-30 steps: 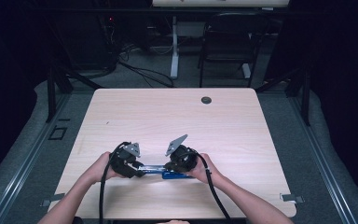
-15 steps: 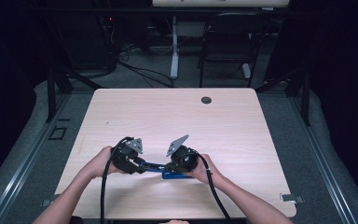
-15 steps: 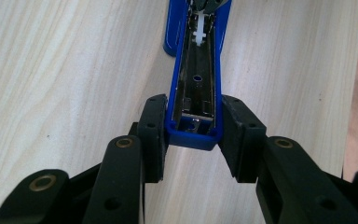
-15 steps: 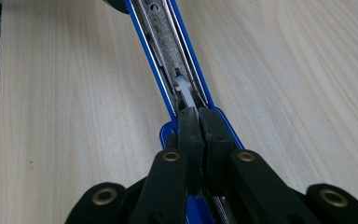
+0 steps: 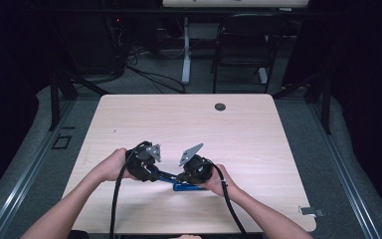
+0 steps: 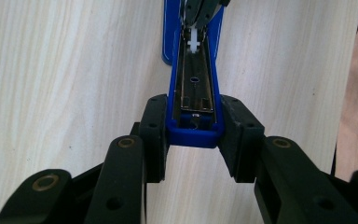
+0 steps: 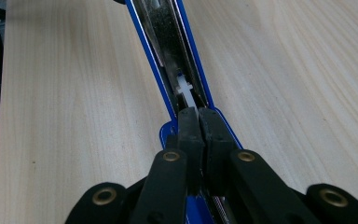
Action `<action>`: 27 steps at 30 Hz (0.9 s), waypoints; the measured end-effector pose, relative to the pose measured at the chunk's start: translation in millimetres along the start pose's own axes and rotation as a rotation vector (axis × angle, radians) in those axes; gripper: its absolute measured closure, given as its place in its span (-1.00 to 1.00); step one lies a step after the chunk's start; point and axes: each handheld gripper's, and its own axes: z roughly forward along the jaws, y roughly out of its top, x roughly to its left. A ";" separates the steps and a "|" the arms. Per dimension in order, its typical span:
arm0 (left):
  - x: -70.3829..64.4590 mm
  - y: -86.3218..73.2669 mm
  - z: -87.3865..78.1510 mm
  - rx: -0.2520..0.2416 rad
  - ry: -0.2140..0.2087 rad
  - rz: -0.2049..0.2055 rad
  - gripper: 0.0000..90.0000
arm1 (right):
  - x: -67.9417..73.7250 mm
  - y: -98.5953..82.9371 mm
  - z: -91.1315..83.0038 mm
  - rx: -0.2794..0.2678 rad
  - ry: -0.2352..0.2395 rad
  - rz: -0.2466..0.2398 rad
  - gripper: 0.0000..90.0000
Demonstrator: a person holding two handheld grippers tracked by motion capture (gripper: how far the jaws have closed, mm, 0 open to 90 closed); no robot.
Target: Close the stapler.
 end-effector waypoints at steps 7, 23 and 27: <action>-0.7 16.8 -5.6 0.033 0.003 0.030 0.45 | -1.9 -2.1 -2.7 -0.014 -0.004 0.007 0.97; -3.8 54.0 -8.9 0.046 0.009 0.107 0.46 | -1.3 -3.8 -11.8 -0.040 -0.004 0.010 0.96; -5.0 62.9 -7.7 0.046 0.011 0.126 0.46 | -4.7 -7.3 -14.2 -0.035 0.015 0.013 0.95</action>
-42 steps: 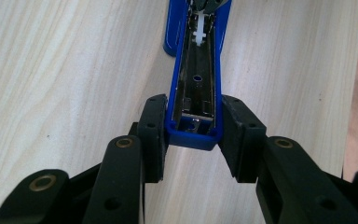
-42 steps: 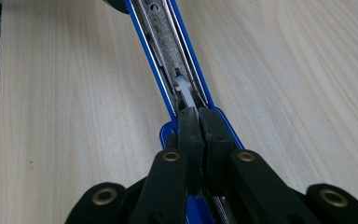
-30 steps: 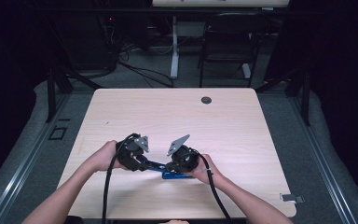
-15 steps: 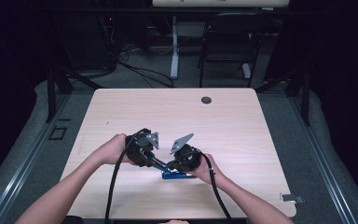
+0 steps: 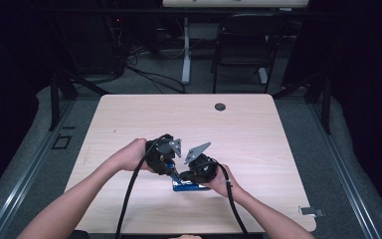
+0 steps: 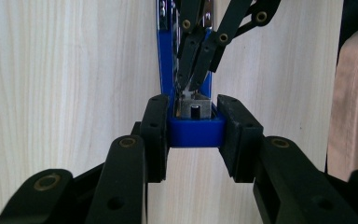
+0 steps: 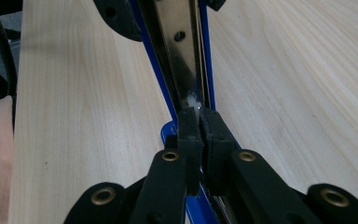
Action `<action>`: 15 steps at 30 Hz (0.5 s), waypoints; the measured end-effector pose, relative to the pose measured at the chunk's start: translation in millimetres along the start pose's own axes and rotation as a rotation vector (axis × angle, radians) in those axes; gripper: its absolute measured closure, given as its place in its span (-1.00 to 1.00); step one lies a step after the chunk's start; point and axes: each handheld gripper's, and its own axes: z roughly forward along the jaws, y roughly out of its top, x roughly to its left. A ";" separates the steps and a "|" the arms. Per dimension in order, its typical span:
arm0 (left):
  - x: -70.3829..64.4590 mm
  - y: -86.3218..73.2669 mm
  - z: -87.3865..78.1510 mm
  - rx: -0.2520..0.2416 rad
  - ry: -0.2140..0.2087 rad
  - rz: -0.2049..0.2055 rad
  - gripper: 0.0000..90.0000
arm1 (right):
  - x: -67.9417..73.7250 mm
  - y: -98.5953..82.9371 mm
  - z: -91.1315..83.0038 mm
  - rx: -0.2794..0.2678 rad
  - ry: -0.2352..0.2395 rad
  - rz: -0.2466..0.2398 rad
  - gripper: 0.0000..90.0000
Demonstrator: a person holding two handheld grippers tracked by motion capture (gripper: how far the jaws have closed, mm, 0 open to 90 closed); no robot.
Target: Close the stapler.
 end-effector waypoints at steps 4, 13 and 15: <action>0.6 6.5 1.2 -0.005 -0.006 0.004 0.46 | 0.0 -6.5 -3.2 -0.040 -0.009 0.022 0.95; 2.2 14.2 4.6 -0.027 -0.017 0.007 0.46 | -2.3 -12.4 -21.4 -0.120 0.001 0.054 0.95; 2.6 15.2 5.1 -0.031 -0.017 0.008 0.46 | -2.8 -13.0 -23.6 -0.133 -0.004 0.052 0.95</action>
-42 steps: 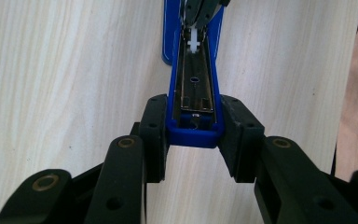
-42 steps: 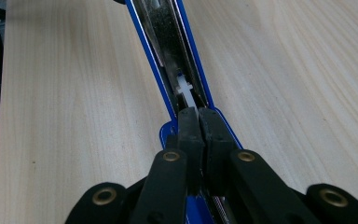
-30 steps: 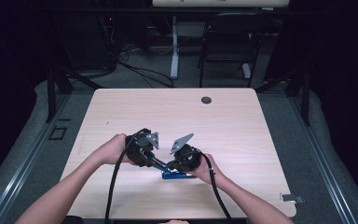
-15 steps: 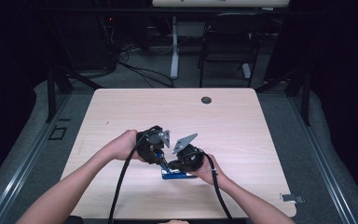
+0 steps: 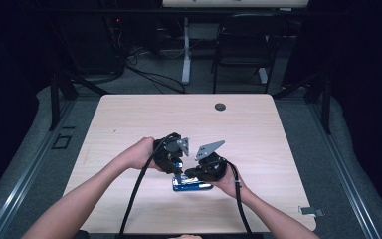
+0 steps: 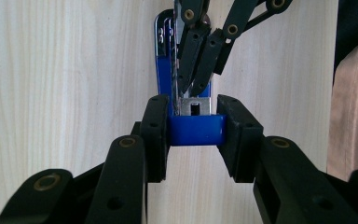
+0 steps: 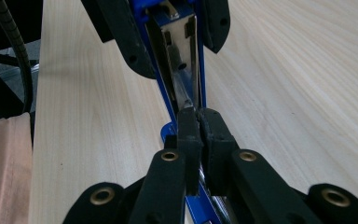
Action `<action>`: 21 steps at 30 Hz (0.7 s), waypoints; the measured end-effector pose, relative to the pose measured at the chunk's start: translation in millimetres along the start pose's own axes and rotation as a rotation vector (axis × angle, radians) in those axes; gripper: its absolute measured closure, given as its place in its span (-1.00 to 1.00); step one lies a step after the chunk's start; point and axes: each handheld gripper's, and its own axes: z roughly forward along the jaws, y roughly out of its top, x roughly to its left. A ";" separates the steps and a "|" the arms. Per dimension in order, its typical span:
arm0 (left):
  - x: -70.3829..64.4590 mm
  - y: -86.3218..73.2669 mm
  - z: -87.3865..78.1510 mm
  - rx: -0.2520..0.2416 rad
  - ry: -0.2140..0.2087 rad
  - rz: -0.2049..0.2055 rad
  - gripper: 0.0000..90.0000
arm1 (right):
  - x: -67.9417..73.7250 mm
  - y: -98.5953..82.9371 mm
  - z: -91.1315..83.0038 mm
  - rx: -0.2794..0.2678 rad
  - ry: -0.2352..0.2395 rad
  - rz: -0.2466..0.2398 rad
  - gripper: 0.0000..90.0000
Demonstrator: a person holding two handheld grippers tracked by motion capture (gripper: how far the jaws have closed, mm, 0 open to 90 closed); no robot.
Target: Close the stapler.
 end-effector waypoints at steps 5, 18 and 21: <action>0.8 1.7 1.9 -0.014 -0.004 0.001 0.46 | -0.9 -0.3 -2.2 -0.014 0.009 0.011 0.95; 2.7 5.3 12.2 -0.056 -0.006 -0.003 0.42 | -4.1 -1.0 -3.6 -0.033 0.018 0.021 0.95; 2.6 3.8 15.9 -0.060 0.008 -0.011 0.32 | -5.0 -1.6 -3.5 -0.029 0.021 0.025 0.94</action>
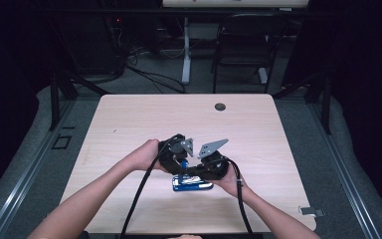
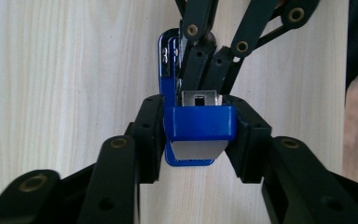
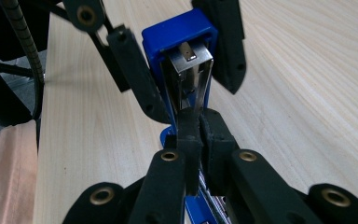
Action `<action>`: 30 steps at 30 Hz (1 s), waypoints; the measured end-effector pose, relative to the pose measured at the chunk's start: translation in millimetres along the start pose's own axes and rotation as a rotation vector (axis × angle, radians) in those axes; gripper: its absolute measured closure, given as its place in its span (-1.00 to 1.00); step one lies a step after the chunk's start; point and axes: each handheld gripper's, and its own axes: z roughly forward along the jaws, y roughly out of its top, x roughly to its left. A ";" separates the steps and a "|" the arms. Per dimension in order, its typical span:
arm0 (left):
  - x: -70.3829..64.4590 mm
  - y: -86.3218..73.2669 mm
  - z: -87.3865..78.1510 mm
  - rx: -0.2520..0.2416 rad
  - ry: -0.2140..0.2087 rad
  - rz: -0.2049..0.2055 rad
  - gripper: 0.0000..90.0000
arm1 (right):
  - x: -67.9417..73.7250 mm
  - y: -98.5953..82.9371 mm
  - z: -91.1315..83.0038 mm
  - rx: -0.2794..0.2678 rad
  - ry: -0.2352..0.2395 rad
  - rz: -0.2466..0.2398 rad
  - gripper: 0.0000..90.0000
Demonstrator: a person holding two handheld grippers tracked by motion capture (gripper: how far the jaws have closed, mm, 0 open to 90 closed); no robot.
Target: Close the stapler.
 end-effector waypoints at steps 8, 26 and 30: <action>0.2 -17.5 -5.5 -0.073 0.013 -0.075 0.12 | -2.2 -0.5 -1.5 0.011 -0.003 -0.004 0.93; -5.0 -21.4 17.2 -0.111 0.011 -0.090 0.46 | -11.4 -8.8 -20.3 0.073 -0.109 0.063 0.90; -4.3 -13.6 25.3 -0.104 0.012 -0.082 0.46 | -12.5 -15.2 -28.9 0.102 -0.153 0.083 0.90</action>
